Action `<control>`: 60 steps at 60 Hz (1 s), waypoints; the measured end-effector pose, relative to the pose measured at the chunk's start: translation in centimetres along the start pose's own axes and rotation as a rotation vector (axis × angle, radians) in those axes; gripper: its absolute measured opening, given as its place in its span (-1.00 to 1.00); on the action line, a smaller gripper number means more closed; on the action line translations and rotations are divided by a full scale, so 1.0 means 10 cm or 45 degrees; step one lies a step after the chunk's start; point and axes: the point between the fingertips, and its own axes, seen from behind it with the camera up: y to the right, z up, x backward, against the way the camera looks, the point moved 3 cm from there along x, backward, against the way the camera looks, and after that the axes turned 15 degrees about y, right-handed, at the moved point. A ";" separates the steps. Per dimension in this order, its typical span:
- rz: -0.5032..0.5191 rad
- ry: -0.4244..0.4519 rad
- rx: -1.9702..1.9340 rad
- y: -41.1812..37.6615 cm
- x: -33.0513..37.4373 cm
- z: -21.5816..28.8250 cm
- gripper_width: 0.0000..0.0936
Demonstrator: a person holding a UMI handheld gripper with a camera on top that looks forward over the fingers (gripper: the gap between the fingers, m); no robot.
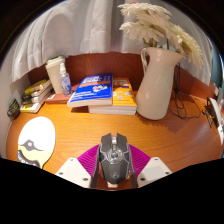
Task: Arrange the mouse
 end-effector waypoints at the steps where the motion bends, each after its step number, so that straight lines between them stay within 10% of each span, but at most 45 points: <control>1: -0.003 0.003 -0.002 0.00 0.00 0.00 -0.03; 21: -0.131 -0.040 -0.075 -0.01 0.14 0.28 -0.32; 44: -0.122 0.484 -0.042 -0.88 1.18 2.70 -0.31; 60: 0.055 0.338 -0.026 -2.23 0.75 2.02 -0.31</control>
